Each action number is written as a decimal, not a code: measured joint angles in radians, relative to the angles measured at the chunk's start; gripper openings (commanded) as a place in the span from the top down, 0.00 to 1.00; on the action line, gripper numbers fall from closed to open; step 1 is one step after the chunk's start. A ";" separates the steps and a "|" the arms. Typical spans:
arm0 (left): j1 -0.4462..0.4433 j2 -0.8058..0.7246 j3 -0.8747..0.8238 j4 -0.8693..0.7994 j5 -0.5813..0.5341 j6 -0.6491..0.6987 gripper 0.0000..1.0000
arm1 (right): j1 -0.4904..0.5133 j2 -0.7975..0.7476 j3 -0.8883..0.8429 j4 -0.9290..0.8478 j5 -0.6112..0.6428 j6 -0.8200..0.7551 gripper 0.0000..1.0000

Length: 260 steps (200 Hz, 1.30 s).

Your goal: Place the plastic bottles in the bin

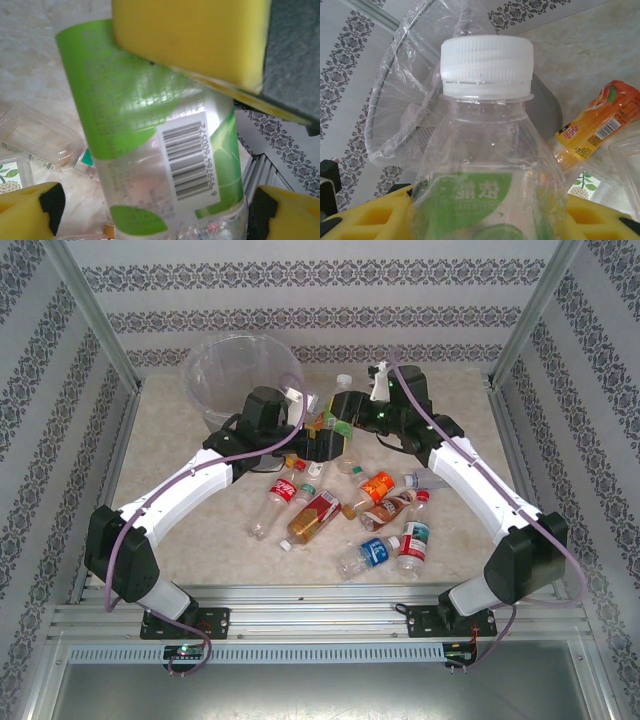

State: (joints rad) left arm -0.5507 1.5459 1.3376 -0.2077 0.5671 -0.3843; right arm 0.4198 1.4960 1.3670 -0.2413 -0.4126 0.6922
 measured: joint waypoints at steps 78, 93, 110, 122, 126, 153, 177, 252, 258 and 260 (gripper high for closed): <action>-0.005 0.006 0.009 -0.005 0.008 -0.017 0.38 | 0.056 -0.034 -0.055 0.037 0.071 0.027 0.50; -0.005 0.008 0.011 -0.006 0.008 -0.017 0.41 | 0.056 -0.037 -0.061 0.046 0.079 0.031 0.50; -0.005 0.010 0.016 -0.012 0.008 -0.017 0.44 | 0.061 -0.040 -0.068 0.055 0.090 0.035 0.50; -0.005 0.011 0.019 -0.017 0.008 -0.017 0.46 | 0.061 -0.044 -0.075 0.063 0.092 0.037 0.49; -0.005 0.011 0.021 -0.019 0.008 -0.017 0.47 | 0.061 -0.046 -0.078 0.065 0.092 0.039 0.48; -0.006 0.012 0.024 -0.024 0.009 -0.013 0.50 | 0.061 -0.055 -0.084 0.068 0.097 0.045 0.35; -0.006 0.012 0.027 -0.027 0.007 -0.002 0.51 | 0.061 -0.069 -0.092 0.071 0.088 0.049 0.21; -0.006 0.008 0.035 -0.062 -0.003 0.040 0.51 | -0.043 -0.189 -0.269 0.180 -0.135 0.102 0.02; -0.006 0.007 0.039 -0.066 -0.003 0.043 0.51 | -0.054 -0.203 -0.286 0.190 -0.158 0.101 0.02; -0.006 0.007 0.040 -0.068 -0.003 0.044 0.51 | -0.057 -0.210 -0.291 0.192 -0.167 0.101 0.02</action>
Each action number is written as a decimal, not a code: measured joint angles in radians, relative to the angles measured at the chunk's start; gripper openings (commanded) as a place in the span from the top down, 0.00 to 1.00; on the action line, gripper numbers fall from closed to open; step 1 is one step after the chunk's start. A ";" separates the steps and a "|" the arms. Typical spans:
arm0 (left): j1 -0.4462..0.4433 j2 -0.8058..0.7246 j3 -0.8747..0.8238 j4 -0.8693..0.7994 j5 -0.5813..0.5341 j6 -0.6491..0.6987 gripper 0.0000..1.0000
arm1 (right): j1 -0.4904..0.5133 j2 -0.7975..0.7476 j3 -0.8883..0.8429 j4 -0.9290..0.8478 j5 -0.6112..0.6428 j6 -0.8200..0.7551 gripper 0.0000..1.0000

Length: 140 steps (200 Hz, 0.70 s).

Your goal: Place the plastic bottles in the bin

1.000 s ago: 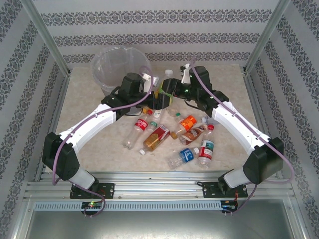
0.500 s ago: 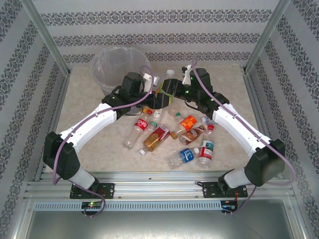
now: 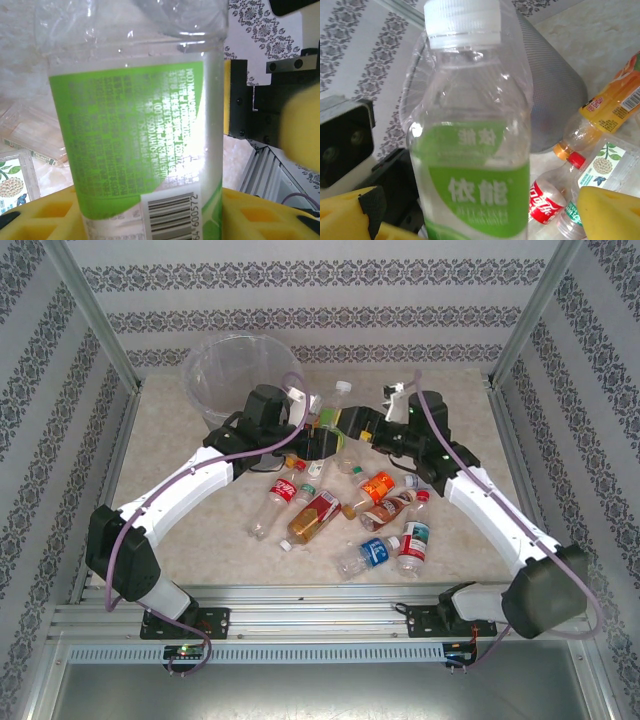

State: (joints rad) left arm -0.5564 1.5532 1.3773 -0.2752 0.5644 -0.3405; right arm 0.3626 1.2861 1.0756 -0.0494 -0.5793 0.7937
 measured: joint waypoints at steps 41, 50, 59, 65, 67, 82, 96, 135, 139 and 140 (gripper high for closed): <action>0.000 -0.004 0.032 -0.036 -0.002 0.023 0.50 | -0.025 -0.132 -0.031 -0.052 -0.090 -0.108 0.02; 0.000 -0.004 0.046 -0.050 -0.009 0.031 0.50 | -0.025 -0.169 -0.031 -0.080 -0.090 -0.148 0.02; 0.000 -0.004 0.064 -0.070 -0.020 0.044 0.49 | -0.025 -0.204 -0.031 -0.113 -0.086 -0.186 0.02; 0.000 -0.004 0.078 -0.082 -0.027 0.051 0.49 | -0.025 -0.230 -0.030 -0.139 -0.079 -0.217 0.02; 0.000 -0.004 0.082 -0.085 -0.029 0.053 0.49 | -0.025 -0.239 -0.030 -0.148 -0.075 -0.229 0.02; 0.000 -0.004 0.122 -0.121 -0.057 0.076 0.49 | -0.025 -0.287 -0.024 -0.210 -0.041 -0.296 0.02; 0.000 -0.004 0.166 -0.153 -0.094 0.097 0.49 | -0.024 -0.325 -0.014 -0.269 0.023 -0.357 0.02; 0.000 0.008 0.346 -0.282 -0.257 0.163 0.49 | -0.024 -0.413 -0.008 -0.372 0.199 -0.473 0.02; 0.000 0.015 0.378 -0.301 -0.275 0.169 0.49 | -0.024 -0.420 -0.008 -0.380 0.211 -0.482 0.02; 0.000 0.018 0.387 -0.306 -0.285 0.173 0.49 | -0.024 -0.422 -0.008 -0.382 0.215 -0.484 0.02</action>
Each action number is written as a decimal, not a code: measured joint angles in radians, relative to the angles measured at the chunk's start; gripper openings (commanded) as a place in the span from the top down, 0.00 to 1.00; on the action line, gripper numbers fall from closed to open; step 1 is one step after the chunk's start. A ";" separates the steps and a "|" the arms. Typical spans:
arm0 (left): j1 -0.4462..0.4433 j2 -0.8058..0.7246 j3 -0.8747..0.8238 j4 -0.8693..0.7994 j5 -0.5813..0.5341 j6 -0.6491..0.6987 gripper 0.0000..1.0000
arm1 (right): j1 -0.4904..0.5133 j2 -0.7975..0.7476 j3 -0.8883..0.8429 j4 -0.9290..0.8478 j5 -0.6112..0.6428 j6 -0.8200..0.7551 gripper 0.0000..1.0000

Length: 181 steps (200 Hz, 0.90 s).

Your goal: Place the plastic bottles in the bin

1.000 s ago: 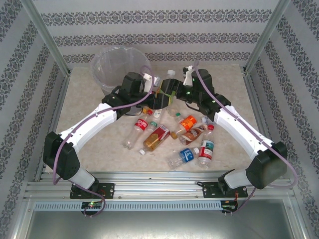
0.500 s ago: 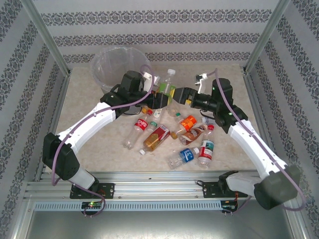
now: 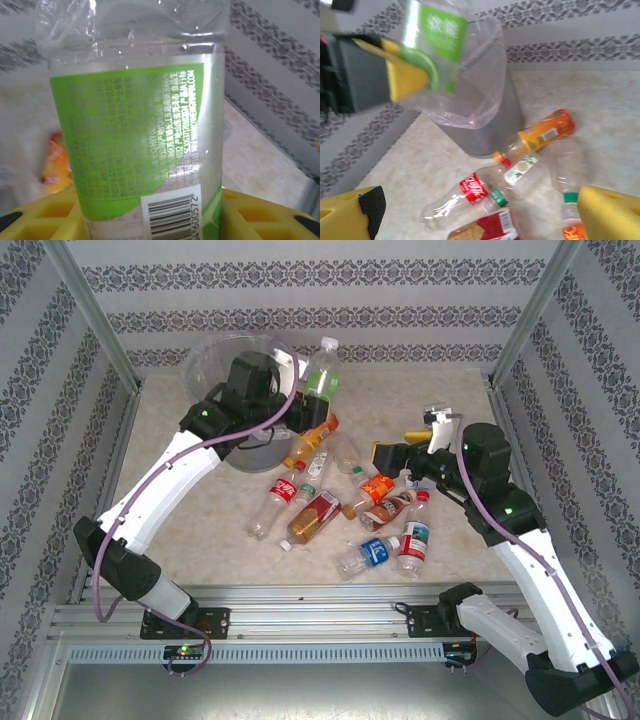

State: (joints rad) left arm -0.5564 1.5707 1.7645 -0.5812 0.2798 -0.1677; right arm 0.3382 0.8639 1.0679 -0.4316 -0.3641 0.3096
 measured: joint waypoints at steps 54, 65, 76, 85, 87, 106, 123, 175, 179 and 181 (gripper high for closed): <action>0.029 0.214 0.447 -0.261 -0.252 0.083 0.48 | 0.005 -0.022 -0.002 -0.048 0.084 -0.053 0.02; 0.051 0.273 0.535 -0.331 -0.279 0.094 0.49 | 0.006 -0.019 -0.005 -0.051 0.089 -0.055 0.02; 0.079 0.333 0.618 -0.395 -0.293 0.106 0.49 | 0.006 -0.016 -0.009 -0.052 0.094 -0.056 0.02; 0.103 0.381 0.682 -0.445 -0.298 0.114 0.49 | 0.006 -0.012 -0.011 -0.055 0.099 -0.057 0.02; 0.109 0.391 0.695 -0.455 -0.299 0.116 0.49 | 0.006 -0.011 -0.011 -0.056 0.100 -0.057 0.02; 0.160 0.470 0.781 -0.545 -0.304 0.133 0.48 | 0.006 0.008 -0.011 -0.067 0.122 -0.062 0.02; 0.196 0.507 0.795 -0.603 -0.310 0.138 0.47 | 0.006 0.033 -0.011 -0.079 0.137 -0.071 0.02; 0.271 0.549 0.792 -0.695 -0.283 0.139 0.42 | 0.007 0.064 -0.011 -0.092 0.140 -0.074 0.02; 0.274 0.551 0.789 -0.697 -0.280 0.139 0.41 | 0.007 0.065 -0.011 -0.092 0.140 -0.074 0.02; 0.275 0.551 0.787 -0.697 -0.279 0.139 0.41 | 0.007 0.065 -0.011 -0.092 0.140 -0.074 0.02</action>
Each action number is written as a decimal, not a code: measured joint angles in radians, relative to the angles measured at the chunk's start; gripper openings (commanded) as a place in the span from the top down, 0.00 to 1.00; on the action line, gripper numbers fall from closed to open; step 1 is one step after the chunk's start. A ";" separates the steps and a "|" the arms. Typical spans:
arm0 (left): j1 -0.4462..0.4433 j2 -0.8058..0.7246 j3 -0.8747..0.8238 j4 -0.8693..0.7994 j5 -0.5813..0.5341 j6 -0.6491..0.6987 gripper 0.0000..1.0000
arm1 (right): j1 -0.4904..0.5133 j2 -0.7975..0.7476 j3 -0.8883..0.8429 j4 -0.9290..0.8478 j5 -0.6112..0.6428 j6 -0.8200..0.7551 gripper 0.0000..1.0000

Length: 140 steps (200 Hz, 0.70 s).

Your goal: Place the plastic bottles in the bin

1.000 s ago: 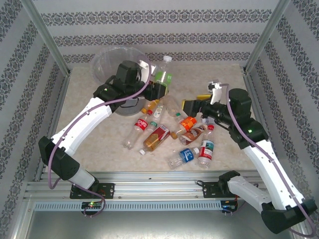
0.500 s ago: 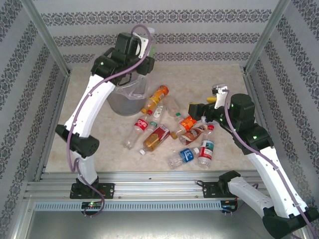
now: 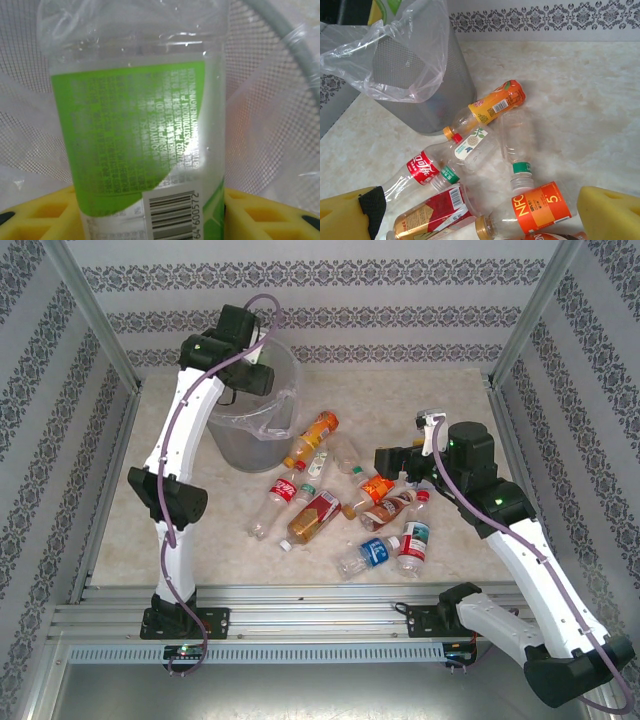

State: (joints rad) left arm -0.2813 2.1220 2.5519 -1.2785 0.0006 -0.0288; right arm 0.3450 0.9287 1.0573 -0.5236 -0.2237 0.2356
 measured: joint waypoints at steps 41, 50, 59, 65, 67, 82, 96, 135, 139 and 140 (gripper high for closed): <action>0.001 0.021 -0.015 -0.010 0.061 0.000 0.34 | 0.000 0.011 0.000 0.000 0.007 0.000 0.02; 0.001 0.024 -0.016 -0.011 0.073 -0.001 0.32 | 0.000 0.012 0.000 0.000 0.010 0.000 0.02; 0.001 0.026 -0.020 -0.015 0.078 -0.003 0.30 | 0.000 0.012 0.000 0.000 0.011 0.000 0.02; 0.001 0.026 -0.022 -0.016 0.081 -0.005 0.29 | 0.000 0.012 0.000 0.000 0.012 0.000 0.02; 0.001 0.026 -0.022 -0.016 0.082 -0.006 0.29 | 0.000 0.012 0.000 0.000 0.013 0.000 0.02; 0.002 0.026 -0.025 -0.016 0.085 -0.012 0.25 | 0.000 0.012 0.000 0.000 0.018 0.000 0.02; 0.002 0.026 -0.029 -0.016 0.093 -0.024 0.23 | 0.000 0.012 0.000 0.000 0.023 0.001 0.02; 0.002 0.025 -0.037 -0.017 0.105 -0.047 0.20 | 0.000 0.022 0.000 0.000 0.043 0.005 0.02; 0.002 0.024 -0.037 -0.017 0.105 -0.051 0.19 | 0.000 0.024 0.000 0.000 0.045 0.006 0.02; 0.002 0.024 -0.037 -0.017 0.105 -0.051 0.19 | 0.000 0.025 0.000 0.000 0.045 0.006 0.02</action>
State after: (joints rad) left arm -0.2794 2.1456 2.5149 -1.2957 0.1055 -0.0795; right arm 0.3447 0.9535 1.0573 -0.5240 -0.1791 0.2420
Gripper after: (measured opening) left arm 0.800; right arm 0.981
